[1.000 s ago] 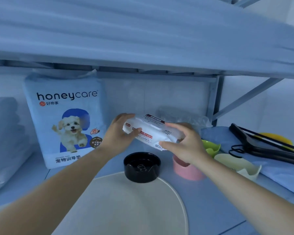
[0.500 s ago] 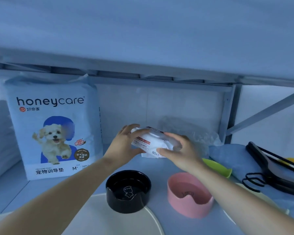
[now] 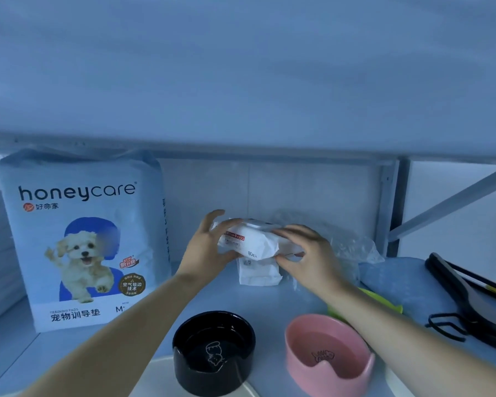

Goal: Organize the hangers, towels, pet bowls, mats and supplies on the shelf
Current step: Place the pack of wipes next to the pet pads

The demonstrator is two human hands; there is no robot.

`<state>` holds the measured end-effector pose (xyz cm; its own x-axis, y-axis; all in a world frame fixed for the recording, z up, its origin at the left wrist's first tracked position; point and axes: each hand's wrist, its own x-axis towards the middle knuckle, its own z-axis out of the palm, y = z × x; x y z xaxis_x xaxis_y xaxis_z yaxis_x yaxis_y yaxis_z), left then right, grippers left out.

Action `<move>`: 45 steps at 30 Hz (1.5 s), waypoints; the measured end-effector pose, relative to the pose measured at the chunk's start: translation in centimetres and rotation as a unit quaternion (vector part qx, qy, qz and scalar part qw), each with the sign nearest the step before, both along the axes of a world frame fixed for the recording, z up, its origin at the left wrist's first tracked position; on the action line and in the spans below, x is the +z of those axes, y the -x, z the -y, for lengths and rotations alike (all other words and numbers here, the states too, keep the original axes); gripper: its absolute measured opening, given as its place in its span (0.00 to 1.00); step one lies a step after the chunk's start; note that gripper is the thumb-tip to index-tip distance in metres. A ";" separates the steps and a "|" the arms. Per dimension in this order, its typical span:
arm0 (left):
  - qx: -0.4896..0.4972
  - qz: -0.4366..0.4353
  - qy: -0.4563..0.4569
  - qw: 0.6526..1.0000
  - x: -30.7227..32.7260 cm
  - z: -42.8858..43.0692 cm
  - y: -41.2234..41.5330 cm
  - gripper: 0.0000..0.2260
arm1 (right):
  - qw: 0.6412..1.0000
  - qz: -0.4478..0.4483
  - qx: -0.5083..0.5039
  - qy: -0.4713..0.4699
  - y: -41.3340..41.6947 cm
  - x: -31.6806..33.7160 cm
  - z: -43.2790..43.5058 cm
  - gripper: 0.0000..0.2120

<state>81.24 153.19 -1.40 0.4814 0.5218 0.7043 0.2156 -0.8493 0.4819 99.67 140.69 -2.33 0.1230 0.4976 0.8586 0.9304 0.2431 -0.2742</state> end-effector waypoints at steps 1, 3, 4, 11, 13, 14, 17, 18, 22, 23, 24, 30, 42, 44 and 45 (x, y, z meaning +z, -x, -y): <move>0.027 0.016 0.008 0.999 0.0 0.1 -0.5 0.25 | 1.000 0.002 -0.009 -0.012 -0.1 0.1 -0.3 0.21; 0.040 0.046 0.064 0.996 -0.2 0.5 -1.5 0.23 | 0.999 0.014 -0.030 -0.032 -0.4 0.3 -0.8 0.21; 0.028 0.054 0.100 0.993 -0.3 0.7 -1.9 0.22 | 0.998 0.025 -0.044 -0.037 -0.6 0.4 -1.1 0.21; -0.151 0.009 0.315 0.937 -0.8 0.6 -2.9 0.35 | 0.990 0.073 -0.122 -0.013 -1.0 -0.8 -3.3 0.23; -0.145 -0.006 0.313 0.938 -1.0 -0.4 -3.3 0.35 | 0.987 0.064 -0.145 0.024 -0.4 -1.4 -4.5 0.22; -0.140 -0.032 0.309 0.940 -1.0 -0.9 -3.5 0.35 | 0.984 0.063 -0.156 0.066 0.0 -1.6 -5.1 0.22; -0.107 -0.143 0.298 0.938 -1.4 -2.0 -3.7 0.33 | 0.956 0.053 -0.189 0.216 0.7 -2.7 -6.5 0.19; -0.097 -0.153 0.311 0.933 -1.8 -2.1 -3.7 0.32 | 0.949 0.054 -0.200 0.239 0.7 -3.2 -6.7 0.19; -0.053 -0.140 0.282 0.948 -3.7 -2.1 -3.6 0.29 | 0.949 0.026 -0.179 0.257 0.3 -3.3 -7.2 0.19; -0.035 -0.139 0.260 0.955 -3.9 -2.1 -3.5 0.29 | 0.949 0.013 -0.161 0.271 0.2 -3.0 -7.3 0.20; -0.017 -0.141 0.241 0.960 -4.1 -2.0 -3.4 0.28 | 0.947 0.008 -0.149 0.283 0.0 -2.5 -7.2 0.22; -0.022 -0.213 0.068 0.975 -4.3 -1.3 -1.4 0.22 | 0.936 0.184 -0.102 0.281 -0.1 -1.1 -4.1 0.22; -0.026 -0.196 0.091 0.976 -2.5 -1.6 3.5 0.26 | 0.857 0.269 -0.143 0.415 -0.5 -2.6 -5.1 0.31; -0.025 -0.206 0.085 0.975 -2.8 -1.6 4.4 0.26 | 0.852 0.251 -0.159 0.431 -0.5 -2.3 -5.8 0.31; -0.023 -0.211 0.082 0.974 -3.0 -1.6 4.8 0.26 | 0.848 0.247 -0.166 0.438 -0.6 -2.2 -6.0 0.32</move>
